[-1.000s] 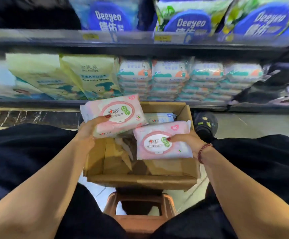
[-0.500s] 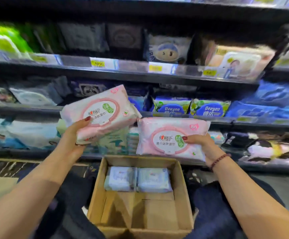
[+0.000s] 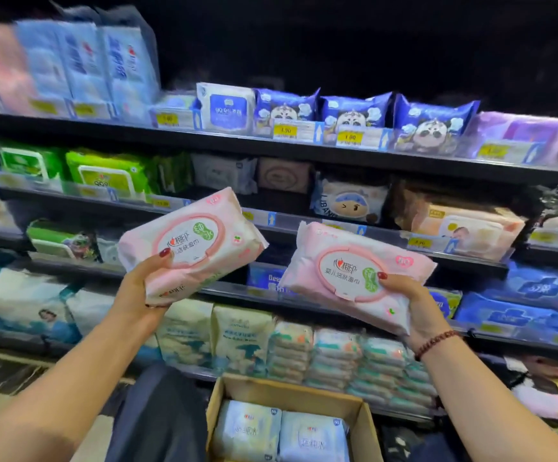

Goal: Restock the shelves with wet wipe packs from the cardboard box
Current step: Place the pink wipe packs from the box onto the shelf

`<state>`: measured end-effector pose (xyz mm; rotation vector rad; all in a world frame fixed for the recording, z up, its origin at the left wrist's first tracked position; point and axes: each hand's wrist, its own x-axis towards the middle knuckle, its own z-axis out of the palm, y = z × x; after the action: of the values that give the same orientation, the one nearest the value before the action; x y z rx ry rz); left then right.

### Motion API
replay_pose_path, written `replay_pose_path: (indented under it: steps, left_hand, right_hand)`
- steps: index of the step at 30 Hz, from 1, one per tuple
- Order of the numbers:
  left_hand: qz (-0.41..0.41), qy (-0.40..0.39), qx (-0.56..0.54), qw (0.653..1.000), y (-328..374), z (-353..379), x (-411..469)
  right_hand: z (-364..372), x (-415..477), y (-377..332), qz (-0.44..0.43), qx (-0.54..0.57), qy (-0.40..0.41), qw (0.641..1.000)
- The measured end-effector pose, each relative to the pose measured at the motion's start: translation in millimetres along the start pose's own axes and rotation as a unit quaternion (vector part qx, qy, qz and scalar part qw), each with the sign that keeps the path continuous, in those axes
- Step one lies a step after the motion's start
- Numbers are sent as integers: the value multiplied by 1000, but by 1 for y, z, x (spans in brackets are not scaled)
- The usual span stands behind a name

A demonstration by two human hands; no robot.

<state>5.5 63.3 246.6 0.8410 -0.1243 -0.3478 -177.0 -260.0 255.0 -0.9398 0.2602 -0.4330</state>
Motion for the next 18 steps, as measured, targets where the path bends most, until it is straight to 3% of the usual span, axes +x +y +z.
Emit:
replay_pose_path:
  steps: [4,18]
  left_hand:
    - [2,1,1,1000,10,1,7]
    - [-46,8,-69,997,10,-9,63]
  right_hand:
    - [28,18,-1,3,43,-22,999]
    - [119,112,-10,34,56,50,997]
